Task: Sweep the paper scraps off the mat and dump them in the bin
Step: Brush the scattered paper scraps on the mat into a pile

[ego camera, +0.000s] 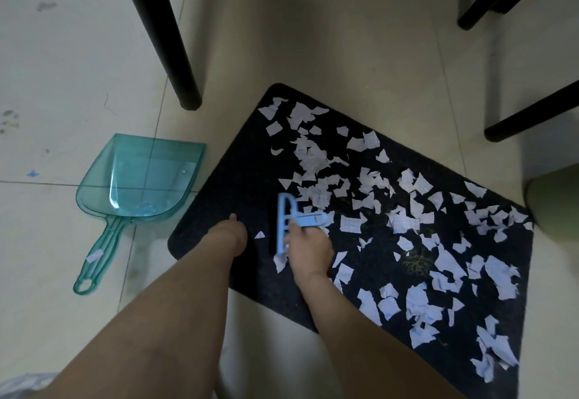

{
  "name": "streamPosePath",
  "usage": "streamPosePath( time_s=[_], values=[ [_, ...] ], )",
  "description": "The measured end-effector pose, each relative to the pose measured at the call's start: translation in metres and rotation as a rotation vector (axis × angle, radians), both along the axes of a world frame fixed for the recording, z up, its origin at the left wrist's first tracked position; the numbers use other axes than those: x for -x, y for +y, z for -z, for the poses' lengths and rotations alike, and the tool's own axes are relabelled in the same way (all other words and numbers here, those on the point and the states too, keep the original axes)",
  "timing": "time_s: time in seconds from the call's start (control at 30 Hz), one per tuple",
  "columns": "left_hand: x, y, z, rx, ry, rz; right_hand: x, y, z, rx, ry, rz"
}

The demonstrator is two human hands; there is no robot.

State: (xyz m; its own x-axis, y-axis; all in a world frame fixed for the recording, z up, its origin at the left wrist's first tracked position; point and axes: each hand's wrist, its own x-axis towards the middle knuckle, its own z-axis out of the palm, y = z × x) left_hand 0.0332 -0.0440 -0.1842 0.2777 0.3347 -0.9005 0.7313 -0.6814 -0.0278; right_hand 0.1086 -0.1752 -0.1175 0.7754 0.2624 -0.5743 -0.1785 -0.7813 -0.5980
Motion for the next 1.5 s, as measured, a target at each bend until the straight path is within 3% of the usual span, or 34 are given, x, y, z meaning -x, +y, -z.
streamPosePath(
  time_s=[0.07,0.13,0.3,0.43,0.6,0.87,1.07,1.13,1.3,1.5],
  values=[
    [0.001,0.000,0.002,-0.003,0.009,-0.014,0.014,0.004,0.004,0.038,0.155,-0.175],
    [0.002,0.001,0.004,-0.001,0.014,-0.023,0.024,0.002,0.010,0.073,0.169,-0.223],
    [0.003,0.002,0.005,0.007,-0.014,-0.017,0.008,-0.013,0.007,0.165,-0.157,0.076],
    [0.003,0.005,0.015,0.009,0.033,-0.018,-0.001,-0.018,0.004,-0.058,-0.105,0.245],
    [0.004,0.006,0.018,-0.009,0.044,-0.032,0.011,-0.006,-0.008,-0.106,0.151,0.023],
    [0.000,0.009,0.021,-0.012,0.040,-0.011,0.012,-0.019,0.000,0.048,0.126,-0.166],
    [0.002,0.004,0.019,-0.003,0.055,-0.048,0.000,-0.010,-0.004,-0.101,0.026,0.210],
    [0.003,0.005,0.020,0.001,0.049,-0.081,0.000,-0.009,-0.008,-0.131,0.073,0.207],
    [0.003,0.005,0.015,0.012,0.033,-0.107,0.009,-0.009,-0.003,0.010,0.202,-0.030],
    [0.005,0.004,0.013,0.009,0.015,-0.101,0.005,-0.007,0.005,-0.169,0.126,0.257]
  ],
)
